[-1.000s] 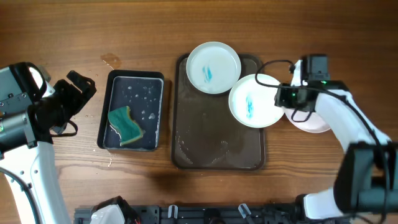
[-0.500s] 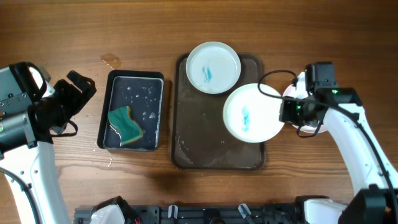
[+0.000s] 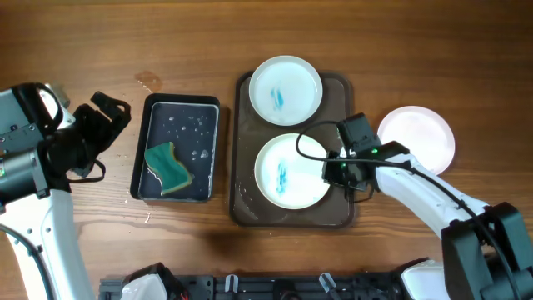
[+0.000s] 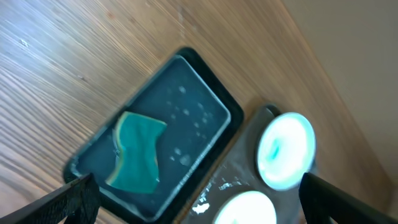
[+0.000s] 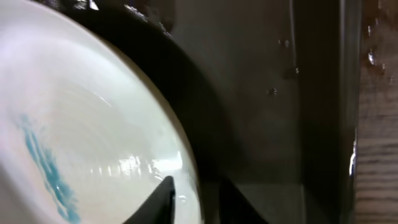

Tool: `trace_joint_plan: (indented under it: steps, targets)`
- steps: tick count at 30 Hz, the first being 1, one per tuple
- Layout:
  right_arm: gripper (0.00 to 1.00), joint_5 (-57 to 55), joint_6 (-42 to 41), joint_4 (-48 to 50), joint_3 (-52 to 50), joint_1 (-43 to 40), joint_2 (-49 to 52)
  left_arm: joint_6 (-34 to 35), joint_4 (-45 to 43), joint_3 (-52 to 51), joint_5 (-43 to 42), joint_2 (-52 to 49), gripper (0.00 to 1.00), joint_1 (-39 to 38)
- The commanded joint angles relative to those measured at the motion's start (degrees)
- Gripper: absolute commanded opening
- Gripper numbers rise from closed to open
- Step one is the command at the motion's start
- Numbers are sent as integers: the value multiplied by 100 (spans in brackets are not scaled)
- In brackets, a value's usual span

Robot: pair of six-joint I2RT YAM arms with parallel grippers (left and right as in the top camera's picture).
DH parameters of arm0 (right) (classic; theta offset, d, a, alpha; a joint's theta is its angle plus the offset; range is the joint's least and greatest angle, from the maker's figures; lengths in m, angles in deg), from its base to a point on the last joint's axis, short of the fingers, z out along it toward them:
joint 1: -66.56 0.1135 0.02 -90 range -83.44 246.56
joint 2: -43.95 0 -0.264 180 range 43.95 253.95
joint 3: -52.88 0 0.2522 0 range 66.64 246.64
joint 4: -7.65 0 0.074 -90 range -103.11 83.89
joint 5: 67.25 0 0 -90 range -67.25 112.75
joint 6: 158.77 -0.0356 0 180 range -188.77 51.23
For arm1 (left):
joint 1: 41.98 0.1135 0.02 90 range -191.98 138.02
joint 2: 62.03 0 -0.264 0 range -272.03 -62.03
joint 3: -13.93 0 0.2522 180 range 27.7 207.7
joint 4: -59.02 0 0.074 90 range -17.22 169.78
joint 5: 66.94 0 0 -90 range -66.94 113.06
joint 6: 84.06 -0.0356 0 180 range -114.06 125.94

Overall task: Clean dirty plates on tray and stack at the side
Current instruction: 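Grasp the sponge again with the left gripper from the black tray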

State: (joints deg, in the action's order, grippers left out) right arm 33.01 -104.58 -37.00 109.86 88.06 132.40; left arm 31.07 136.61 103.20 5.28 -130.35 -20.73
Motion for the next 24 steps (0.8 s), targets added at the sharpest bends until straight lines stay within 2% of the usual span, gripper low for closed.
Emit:
trace_joint_plan:
  steps: [1,4,6,7,9,10,12,19,23,24]
  targets:
    - [28,-201,793,-356,525,-20,-291,-625,354,70,-267,-162,100,-439]
    - [29,-197,1121,-660,833,-76,-787,-592,671,-195,809,-481,100,-1093]
    - [29,-197,1187,-743,907,-79,-1056,-289,678,-481,1139,-715,99,-1338]
    - [29,-195,1182,-761,907,-79,-1191,-203,608,-645,1147,-833,94,-1394]
    - [29,-197,1174,-831,907,-79,-1416,109,420,-1027,1145,-1121,77,-1425]
    - [29,-197,1163,-887,907,-79,-1495,249,280,-1248,1145,-1290,74,-1423]
    - [29,-197,1167,-949,907,-79,-1517,393,-33,-1655,1143,-1690,56,-1423]
    - [29,-197,1163,-966,905,-79,-1515,363,-1156,-2159,979,-2730,35,-1742]
    - [29,-195,1161,-968,905,-79,-1515,385,-1486,-2173,1408,-3174,4,-2006]
    - [29,-195,1163,-970,905,-79,-1517,385,-1502,-2173,1427,-3202,4,-2033]
